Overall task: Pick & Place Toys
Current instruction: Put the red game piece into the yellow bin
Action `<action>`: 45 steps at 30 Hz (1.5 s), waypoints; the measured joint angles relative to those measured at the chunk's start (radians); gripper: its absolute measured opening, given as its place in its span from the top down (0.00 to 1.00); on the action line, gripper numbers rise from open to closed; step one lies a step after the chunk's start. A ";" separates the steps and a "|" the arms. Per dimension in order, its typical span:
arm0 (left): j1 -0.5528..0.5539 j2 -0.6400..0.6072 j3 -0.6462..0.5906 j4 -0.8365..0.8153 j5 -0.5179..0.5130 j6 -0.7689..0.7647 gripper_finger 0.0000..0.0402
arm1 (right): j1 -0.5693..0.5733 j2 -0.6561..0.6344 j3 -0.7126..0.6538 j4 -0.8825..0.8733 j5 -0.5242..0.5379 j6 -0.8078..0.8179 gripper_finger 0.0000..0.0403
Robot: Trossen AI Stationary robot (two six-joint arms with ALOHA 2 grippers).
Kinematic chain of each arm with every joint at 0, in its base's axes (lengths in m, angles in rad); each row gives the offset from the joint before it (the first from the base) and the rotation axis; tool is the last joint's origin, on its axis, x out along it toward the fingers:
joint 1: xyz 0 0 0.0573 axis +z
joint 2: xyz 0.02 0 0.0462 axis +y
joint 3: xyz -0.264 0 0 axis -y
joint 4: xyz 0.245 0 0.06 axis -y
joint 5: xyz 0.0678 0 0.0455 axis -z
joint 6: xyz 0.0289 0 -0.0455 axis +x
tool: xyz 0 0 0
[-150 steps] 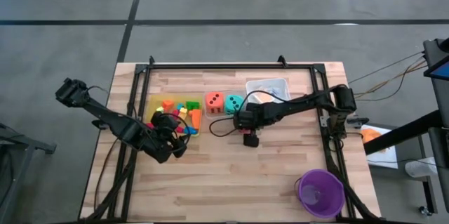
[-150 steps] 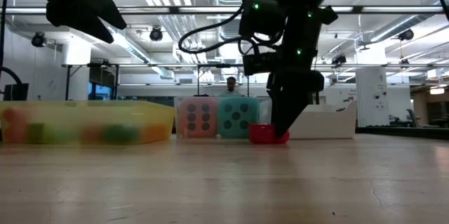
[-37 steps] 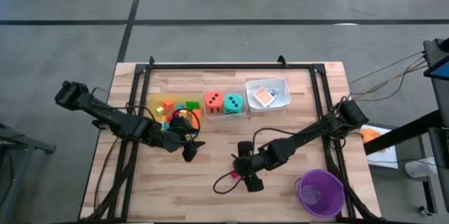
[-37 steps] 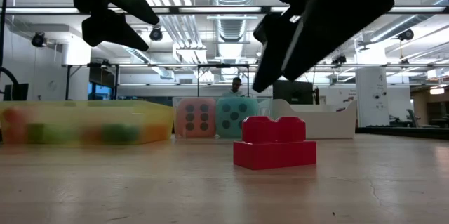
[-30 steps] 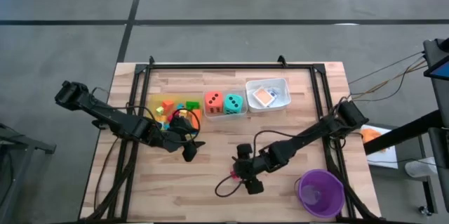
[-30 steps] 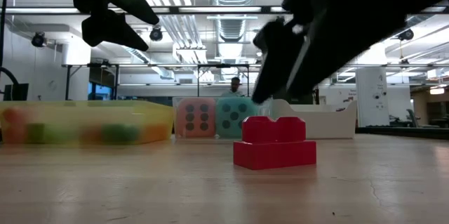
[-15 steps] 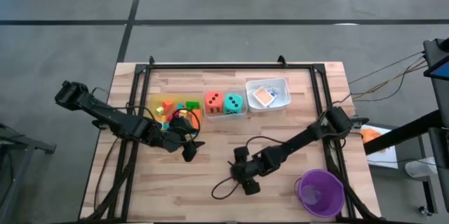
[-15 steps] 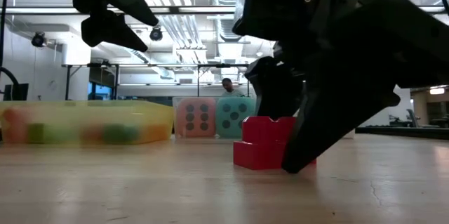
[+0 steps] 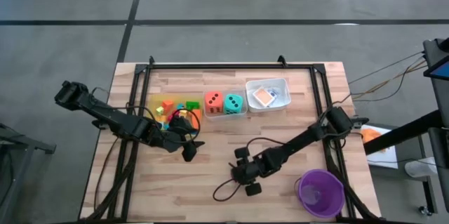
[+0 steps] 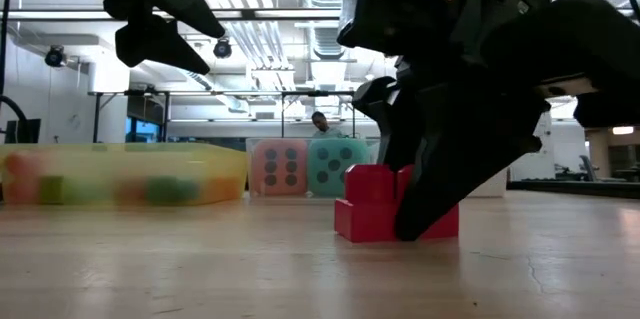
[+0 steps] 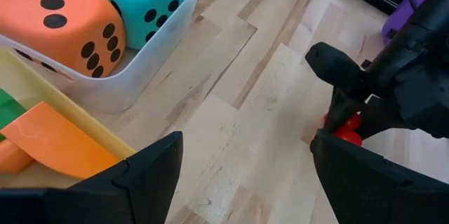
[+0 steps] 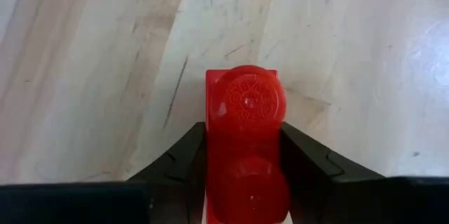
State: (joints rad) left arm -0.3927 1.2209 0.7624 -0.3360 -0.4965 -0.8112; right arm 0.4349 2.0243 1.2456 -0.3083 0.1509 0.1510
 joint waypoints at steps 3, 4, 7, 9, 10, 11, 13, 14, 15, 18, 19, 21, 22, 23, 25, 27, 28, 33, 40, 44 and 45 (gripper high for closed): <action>0.000 0.000 0.000 0.000 0.000 0.000 0.22 | 0.002 0.000 0.009 -0.007 0.033 -0.014 0.68; 0.000 0.000 0.000 0.001 0.000 0.000 0.22 | 0.002 0.000 0.014 -0.010 0.047 -0.017 0.68; 0.000 0.000 0.000 0.002 0.000 0.008 0.22 | 0.000 -0.002 0.032 -0.013 0.114 -0.019 0.68; 0.000 0.000 0.000 0.006 0.001 0.032 0.22 | -0.001 -0.014 0.045 -0.009 0.163 -0.020 0.68; 0.000 0.000 0.000 0.007 0.004 0.042 0.22 | 0.000 -0.020 0.052 -0.010 0.189 -0.021 0.68; 0.000 0.000 0.000 0.010 0.011 0.041 0.22 | 0.001 -0.026 0.062 -0.007 0.221 -0.019 0.68; 0.001 0.000 0.000 0.024 0.018 -0.019 0.22 | 0.007 -0.042 0.072 -0.008 0.303 -0.010 0.68; 0.003 0.000 0.000 0.039 0.017 -0.061 0.22 | 0.009 -0.051 0.079 -0.011 0.339 -0.010 0.68; 0.005 0.000 0.000 0.058 0.011 -0.096 0.22 | 0.013 -0.058 0.088 -0.009 0.383 -0.013 0.68; 0.007 0.011 0.000 0.139 -0.015 -0.129 0.22 | 0.022 -0.082 0.117 -0.012 0.528 -0.030 0.68; 0.007 0.018 0.000 0.165 -0.016 -0.128 0.22 | 0.024 -0.089 0.129 -0.006 0.566 -0.039 0.68; 0.006 0.038 0.000 0.233 -0.011 -0.119 0.22 | 0.031 -0.094 0.152 -0.011 0.649 -0.050 0.68; 0.006 0.047 0.000 0.260 -0.007 -0.110 0.22 | 0.033 -0.096 0.166 -0.010 0.674 -0.062 0.68; 0.007 0.057 0.000 0.285 -0.008 -0.101 0.22 | 0.034 -0.097 0.178 -0.011 0.694 -0.070 0.68; 0.010 0.072 0.000 0.341 -0.007 -0.090 0.22 | 0.034 -0.097 0.205 -0.021 0.716 -0.080 0.68; 0.010 0.083 0.000 0.388 -0.003 -0.080 0.22 | 0.034 -0.094 0.227 -0.049 0.744 -0.080 0.68; 0.010 0.086 0.001 0.408 0.004 -0.078 0.22 | 0.034 -0.093 0.232 -0.064 0.761 -0.080 0.68; 0.010 0.086 0.000 0.436 0.029 -0.076 0.22 | 0.034 -0.093 0.235 -0.085 0.803 -0.096 0.68; 0.011 0.133 0.000 0.519 0.049 -0.068 0.22 | 0.032 -0.092 0.236 -0.081 0.862 -0.113 0.68; 0.015 0.154 0.000 0.570 0.053 -0.052 0.22 | 0.031 -0.092 0.238 -0.075 0.872 -0.142 0.68; 0.015 0.158 0.000 0.580 0.053 -0.052 0.22 | 0.032 -0.092 0.239 -0.076 0.872 -0.144 0.68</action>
State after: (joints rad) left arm -0.3775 1.3790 0.7628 0.2437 -0.4437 -0.8627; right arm 0.4666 1.9327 1.4844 -0.3840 1.0225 0.0074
